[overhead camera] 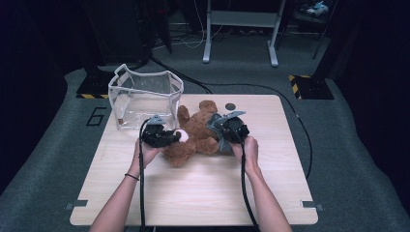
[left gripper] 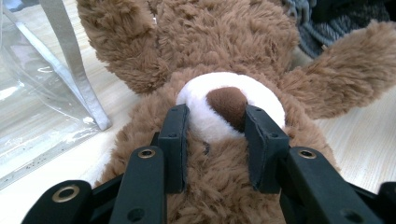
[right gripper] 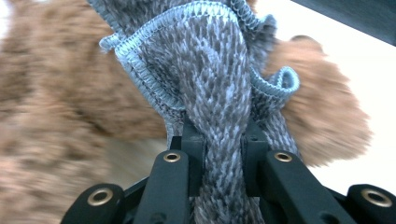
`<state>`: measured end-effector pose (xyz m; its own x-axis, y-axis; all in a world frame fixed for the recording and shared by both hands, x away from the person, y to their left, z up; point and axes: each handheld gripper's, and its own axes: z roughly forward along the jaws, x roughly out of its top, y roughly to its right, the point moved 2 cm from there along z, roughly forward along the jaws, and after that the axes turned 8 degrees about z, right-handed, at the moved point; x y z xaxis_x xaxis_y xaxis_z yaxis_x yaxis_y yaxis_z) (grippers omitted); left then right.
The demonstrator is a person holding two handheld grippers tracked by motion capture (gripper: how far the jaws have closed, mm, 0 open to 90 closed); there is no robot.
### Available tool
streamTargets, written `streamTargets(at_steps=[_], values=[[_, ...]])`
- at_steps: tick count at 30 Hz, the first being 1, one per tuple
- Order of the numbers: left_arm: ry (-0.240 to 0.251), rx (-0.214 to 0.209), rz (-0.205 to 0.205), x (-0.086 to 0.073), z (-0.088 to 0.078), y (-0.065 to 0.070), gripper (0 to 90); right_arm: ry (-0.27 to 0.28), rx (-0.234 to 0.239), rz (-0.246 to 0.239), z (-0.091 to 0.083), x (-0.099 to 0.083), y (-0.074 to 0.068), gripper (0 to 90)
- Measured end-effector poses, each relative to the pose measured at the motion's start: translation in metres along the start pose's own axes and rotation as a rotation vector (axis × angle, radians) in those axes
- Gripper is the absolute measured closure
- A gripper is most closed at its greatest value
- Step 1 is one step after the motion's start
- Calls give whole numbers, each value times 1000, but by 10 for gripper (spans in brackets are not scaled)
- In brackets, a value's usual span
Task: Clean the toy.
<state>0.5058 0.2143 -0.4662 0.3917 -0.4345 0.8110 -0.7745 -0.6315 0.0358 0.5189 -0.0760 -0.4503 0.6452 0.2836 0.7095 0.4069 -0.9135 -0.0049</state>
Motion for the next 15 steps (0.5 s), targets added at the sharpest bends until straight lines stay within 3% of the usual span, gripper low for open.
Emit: streamTargets(at_steps=[6, 9, 11, 12, 15], values=[[0, -1, 9, 0, 0, -1, 630, 14, -78, 78, -5, -4, 34, 773], [5, 4, 1, -1, 0, -2, 629, 15, -89, 111, -10, -6, 44, 773], [6, 4, -1, -1, 0, -2, 629, 16, -67, 108, -15, -8, 43, 772], [6, 3, -6, -1, 0, -3, 628, 14, -50, 119, -19, -8, 38, 772], [6, 5, -9, -1, 0, -3, 628, 27, 21, 74, -28, -8, 16, 771]])
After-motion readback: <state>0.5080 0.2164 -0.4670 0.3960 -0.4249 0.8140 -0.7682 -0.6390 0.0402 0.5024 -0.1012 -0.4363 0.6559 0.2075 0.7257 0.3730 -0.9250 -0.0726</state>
